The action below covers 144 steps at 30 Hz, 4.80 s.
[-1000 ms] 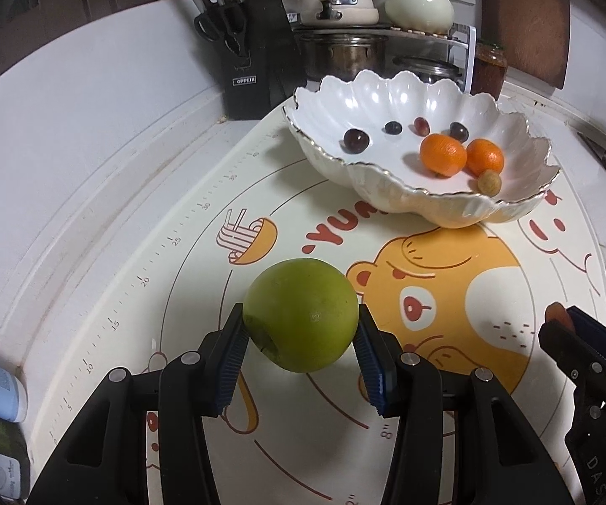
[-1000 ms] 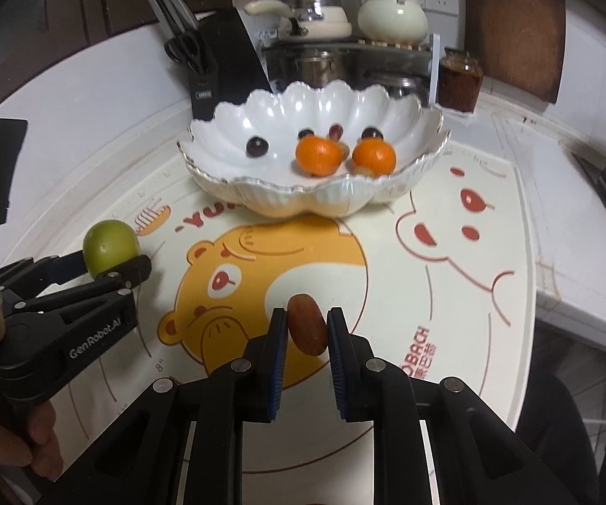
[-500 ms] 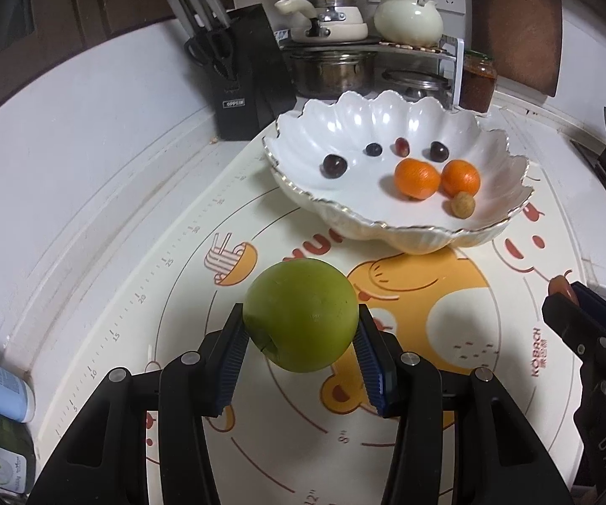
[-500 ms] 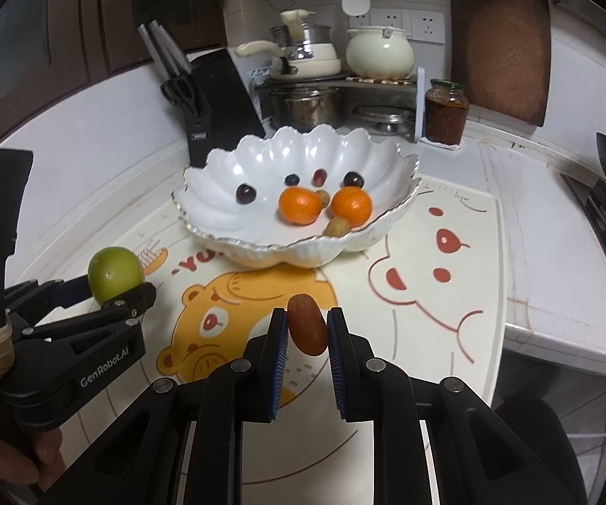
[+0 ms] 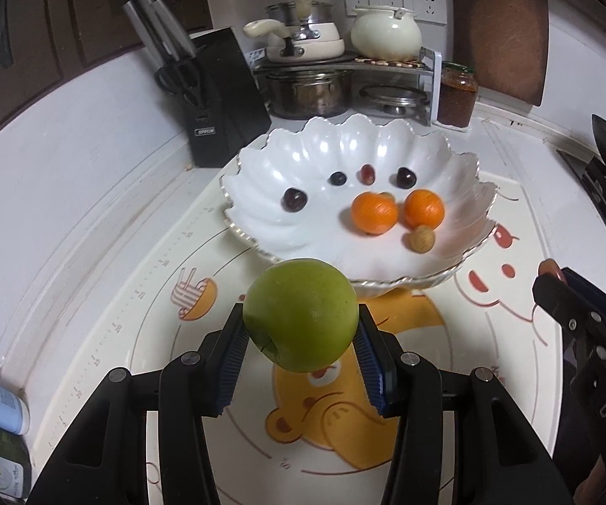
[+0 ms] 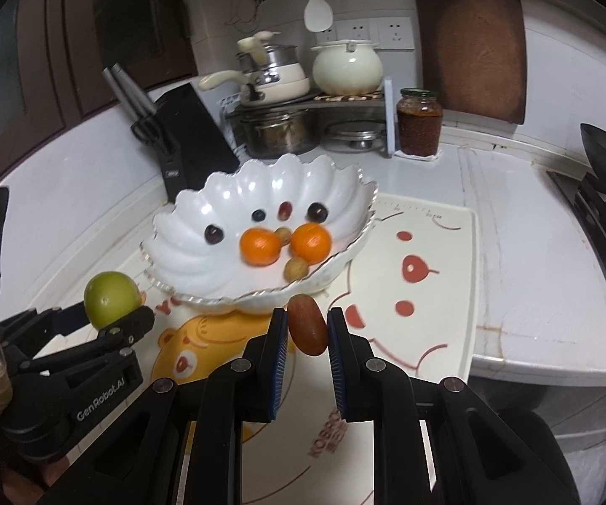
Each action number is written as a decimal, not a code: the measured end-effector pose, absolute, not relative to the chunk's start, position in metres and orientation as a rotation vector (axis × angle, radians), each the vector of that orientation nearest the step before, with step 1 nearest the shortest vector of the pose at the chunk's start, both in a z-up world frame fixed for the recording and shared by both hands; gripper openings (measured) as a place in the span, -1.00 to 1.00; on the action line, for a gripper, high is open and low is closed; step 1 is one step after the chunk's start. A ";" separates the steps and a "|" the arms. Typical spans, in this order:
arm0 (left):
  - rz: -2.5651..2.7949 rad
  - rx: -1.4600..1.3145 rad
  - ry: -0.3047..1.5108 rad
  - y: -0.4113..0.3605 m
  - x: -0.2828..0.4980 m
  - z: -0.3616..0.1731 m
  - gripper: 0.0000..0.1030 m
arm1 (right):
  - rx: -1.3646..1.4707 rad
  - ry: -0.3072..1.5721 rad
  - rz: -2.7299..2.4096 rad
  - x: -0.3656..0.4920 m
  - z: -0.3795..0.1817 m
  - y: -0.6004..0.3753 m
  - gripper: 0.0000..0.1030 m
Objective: Organize fruits
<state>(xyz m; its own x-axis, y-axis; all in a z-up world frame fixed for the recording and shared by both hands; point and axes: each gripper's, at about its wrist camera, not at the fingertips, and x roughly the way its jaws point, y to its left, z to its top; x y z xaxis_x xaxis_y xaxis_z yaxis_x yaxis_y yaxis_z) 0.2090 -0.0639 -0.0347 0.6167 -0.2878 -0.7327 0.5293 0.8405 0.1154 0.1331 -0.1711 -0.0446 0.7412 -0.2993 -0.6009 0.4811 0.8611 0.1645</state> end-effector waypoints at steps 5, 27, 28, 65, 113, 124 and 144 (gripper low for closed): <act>-0.493 0.336 0.764 -0.079 0.210 -0.028 -0.06 | 0.323 0.577 -0.445 0.135 -0.039 -0.188 -0.61; -0.503 0.283 0.730 -0.123 0.239 -0.005 -0.06 | 0.283 0.542 -0.406 0.171 -0.009 -0.240 -0.61; -0.502 0.281 0.728 -0.124 0.242 -0.004 -0.06 | 0.282 0.542 -0.405 0.174 -0.008 -0.242 -0.61; -0.408 0.250 0.808 -0.144 0.305 -0.045 0.24 | 0.133 0.695 -0.259 0.266 -0.039 -0.270 -0.39; -0.298 0.194 0.703 -0.087 0.182 0.010 0.92 | 0.112 0.545 -0.266 0.137 0.013 -0.224 0.65; -0.286 0.188 0.689 -0.074 0.158 0.011 0.92 | 0.102 0.540 -0.280 0.111 0.014 -0.211 0.65; -0.223 0.181 0.708 -0.043 0.126 -0.006 0.92 | 0.120 0.607 -0.305 0.084 -0.013 -0.198 0.65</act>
